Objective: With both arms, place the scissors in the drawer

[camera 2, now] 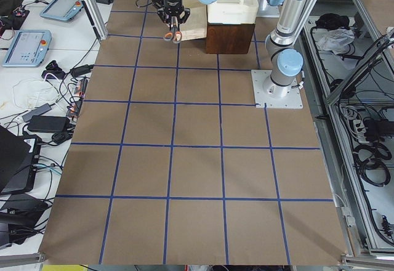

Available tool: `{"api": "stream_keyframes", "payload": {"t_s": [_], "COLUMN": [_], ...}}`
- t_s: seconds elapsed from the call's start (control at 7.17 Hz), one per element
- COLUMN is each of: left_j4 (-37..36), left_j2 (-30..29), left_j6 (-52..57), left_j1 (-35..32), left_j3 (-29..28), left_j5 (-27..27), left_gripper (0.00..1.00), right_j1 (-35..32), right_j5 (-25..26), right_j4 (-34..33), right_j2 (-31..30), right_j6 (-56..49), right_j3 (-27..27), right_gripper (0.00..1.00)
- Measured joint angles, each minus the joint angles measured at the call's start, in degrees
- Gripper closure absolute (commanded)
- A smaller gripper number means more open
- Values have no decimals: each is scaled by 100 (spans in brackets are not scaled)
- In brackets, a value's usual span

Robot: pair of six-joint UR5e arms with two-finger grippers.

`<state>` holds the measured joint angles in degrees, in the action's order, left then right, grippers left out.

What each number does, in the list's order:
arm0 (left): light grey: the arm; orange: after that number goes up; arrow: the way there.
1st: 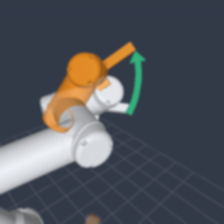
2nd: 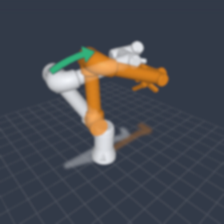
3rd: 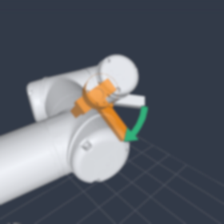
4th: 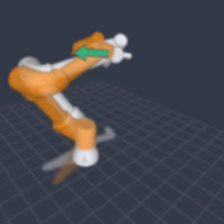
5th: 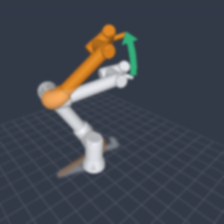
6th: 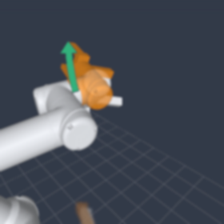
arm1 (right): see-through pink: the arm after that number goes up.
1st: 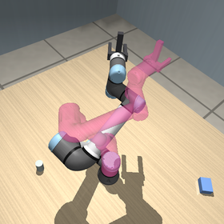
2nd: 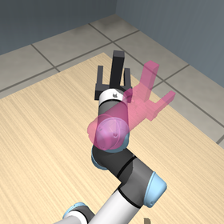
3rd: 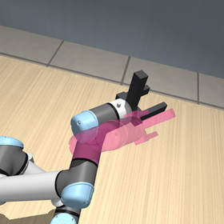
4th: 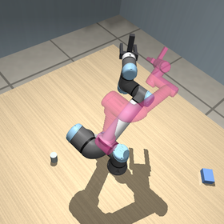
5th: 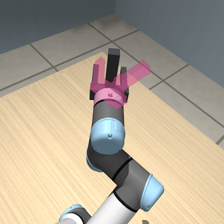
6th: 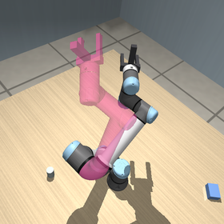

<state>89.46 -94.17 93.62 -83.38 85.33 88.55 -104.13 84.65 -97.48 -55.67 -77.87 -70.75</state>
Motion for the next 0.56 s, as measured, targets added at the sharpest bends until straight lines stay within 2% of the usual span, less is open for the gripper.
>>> {"api": "stream_keyframes", "payload": {"t_s": [0.28, 0.56], "left_j4": [30, 26], "left_j2": [-30, -83], "left_j6": [-3, -9], "left_j1": [-41, -129], "left_j3": [1, 10], "left_j5": [-62, -148], "left_gripper": [100, 100], "right_j1": [109, 392], "right_j5": [-123, -147], "right_j4": [-9, 37], "right_j2": [-241, -883], "right_j6": [846, 1946], "right_j3": [4, -64], "right_gripper": [0, 0]}}
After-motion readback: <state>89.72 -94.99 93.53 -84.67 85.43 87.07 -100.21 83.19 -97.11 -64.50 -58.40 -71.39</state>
